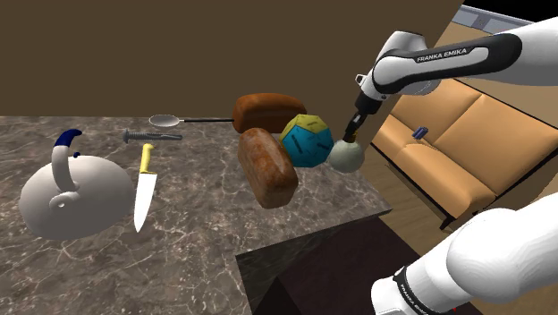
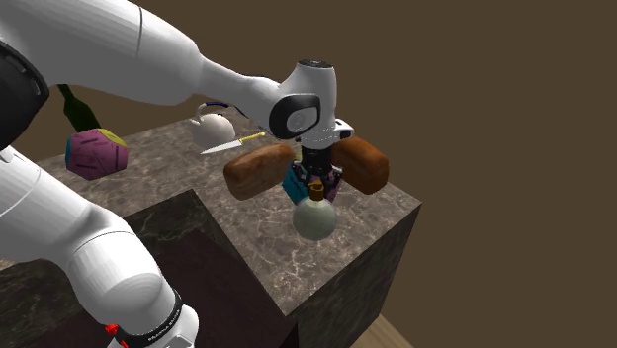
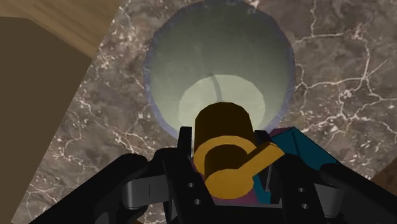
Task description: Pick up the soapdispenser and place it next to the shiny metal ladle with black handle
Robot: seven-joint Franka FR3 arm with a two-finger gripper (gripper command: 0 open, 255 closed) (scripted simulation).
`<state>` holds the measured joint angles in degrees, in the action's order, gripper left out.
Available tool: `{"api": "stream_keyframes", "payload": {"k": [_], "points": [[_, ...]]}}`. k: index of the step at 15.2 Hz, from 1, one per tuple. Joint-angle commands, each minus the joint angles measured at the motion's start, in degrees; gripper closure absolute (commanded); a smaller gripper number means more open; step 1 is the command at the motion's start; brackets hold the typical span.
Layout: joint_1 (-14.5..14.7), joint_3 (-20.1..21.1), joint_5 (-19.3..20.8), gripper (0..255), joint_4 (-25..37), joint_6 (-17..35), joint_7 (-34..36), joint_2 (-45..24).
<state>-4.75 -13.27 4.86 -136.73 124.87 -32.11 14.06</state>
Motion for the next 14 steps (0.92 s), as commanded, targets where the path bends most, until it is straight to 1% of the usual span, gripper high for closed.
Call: {"api": "stream_keyframes", "payload": {"k": [1, 14], "points": [[0.0, 0.2, 0.0, 255, 1.0, -1.7, 0.1, 0.8], [0.1, 0.8, 0.1, 255, 8.4, -12.1, 0.3, 3.8]]}}
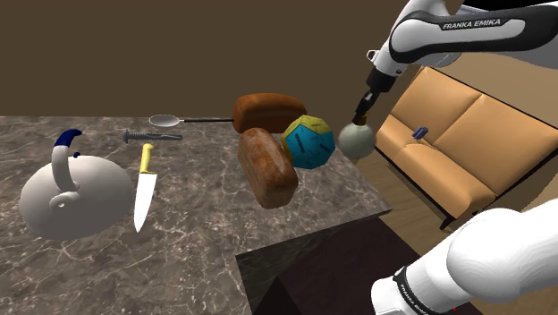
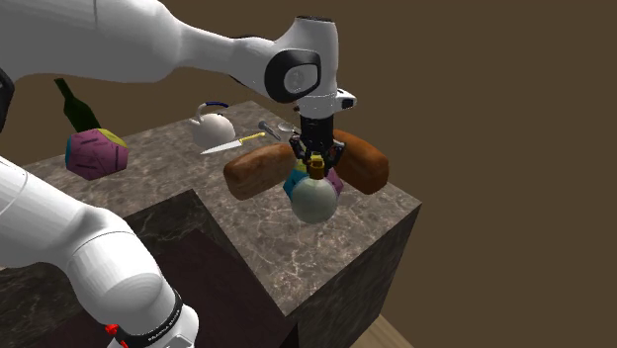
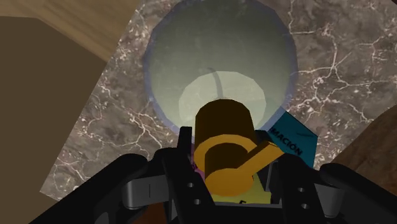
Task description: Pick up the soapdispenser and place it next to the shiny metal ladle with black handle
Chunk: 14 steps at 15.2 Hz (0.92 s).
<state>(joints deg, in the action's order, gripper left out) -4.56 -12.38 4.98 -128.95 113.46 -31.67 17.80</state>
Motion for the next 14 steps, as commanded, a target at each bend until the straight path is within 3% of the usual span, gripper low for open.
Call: {"api": "stream_keyframes", "payload": {"k": [1, 14], "points": [[0.0, 0.0, 0.0, 255, 1.3, -1.5, -0.2, 0.3], [0.2, 0.5, -0.3, 255, 10.7, -11.5, -0.3, 0.9]]}}
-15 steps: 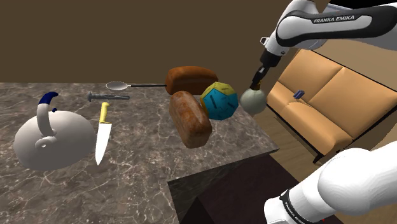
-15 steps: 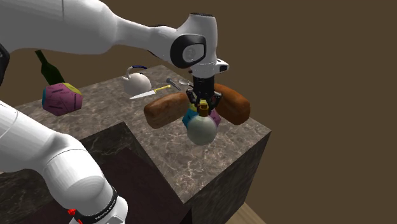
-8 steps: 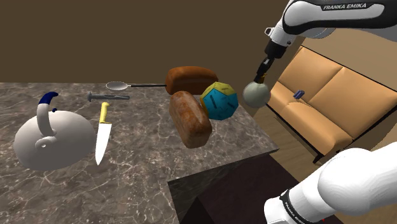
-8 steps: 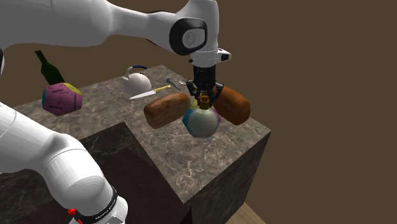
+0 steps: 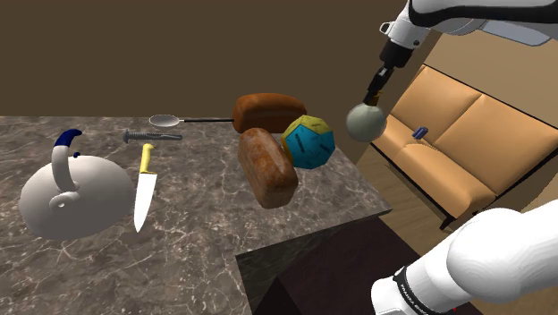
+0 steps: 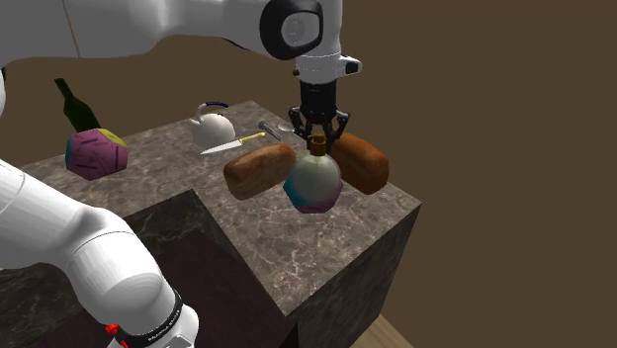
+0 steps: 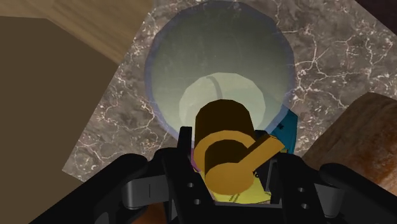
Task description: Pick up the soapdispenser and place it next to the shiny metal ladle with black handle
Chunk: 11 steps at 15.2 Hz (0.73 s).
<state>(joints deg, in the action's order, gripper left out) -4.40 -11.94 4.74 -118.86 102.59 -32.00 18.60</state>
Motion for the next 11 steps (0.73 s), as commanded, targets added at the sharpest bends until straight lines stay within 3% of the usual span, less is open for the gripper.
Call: {"api": "stream_keyframes", "payload": {"k": [1, 11], "points": [[0.0, 0.1, 0.0, 255, 1.4, -1.5, 0.0, 0.0], [0.2, 0.3, -0.4, 255, 9.6, -8.6, -0.3, -0.9]]}}
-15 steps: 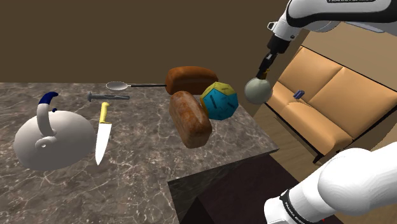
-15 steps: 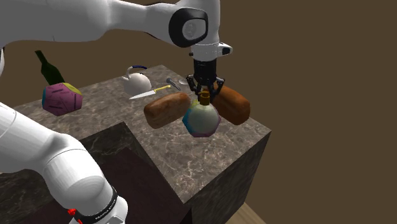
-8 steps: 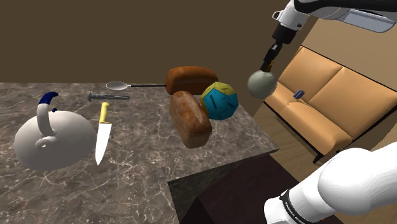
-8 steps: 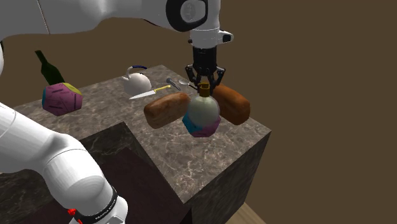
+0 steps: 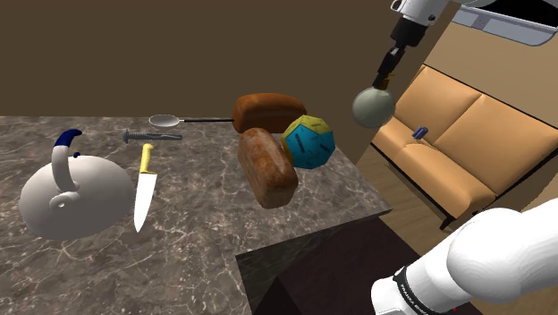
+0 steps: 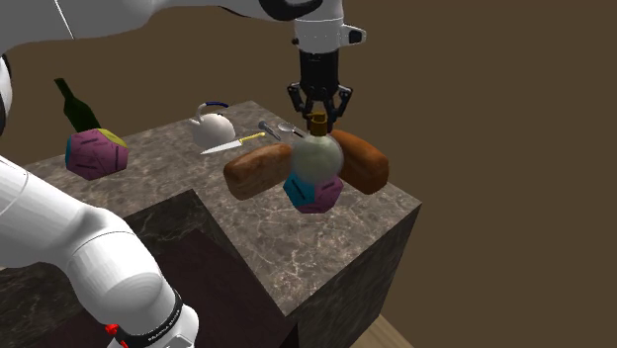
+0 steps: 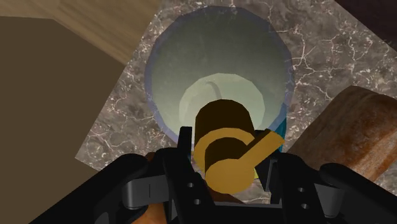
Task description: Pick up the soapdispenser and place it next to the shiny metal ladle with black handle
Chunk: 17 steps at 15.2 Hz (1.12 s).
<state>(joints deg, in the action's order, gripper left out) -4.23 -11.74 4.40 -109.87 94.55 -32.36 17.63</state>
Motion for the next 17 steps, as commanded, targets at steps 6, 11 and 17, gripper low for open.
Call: {"api": "stream_keyframes", "payload": {"k": [6, 11, 17], "points": [[3.0, 5.0, -1.5, 255, -0.2, 2.2, 7.8, -2.3], [5.5, 8.9, -2.5, 255, 0.9, 4.3, 14.0, -5.8], [8.6, 13.1, -3.0, 255, 4.5, 6.4, 21.1, -11.7]]}}
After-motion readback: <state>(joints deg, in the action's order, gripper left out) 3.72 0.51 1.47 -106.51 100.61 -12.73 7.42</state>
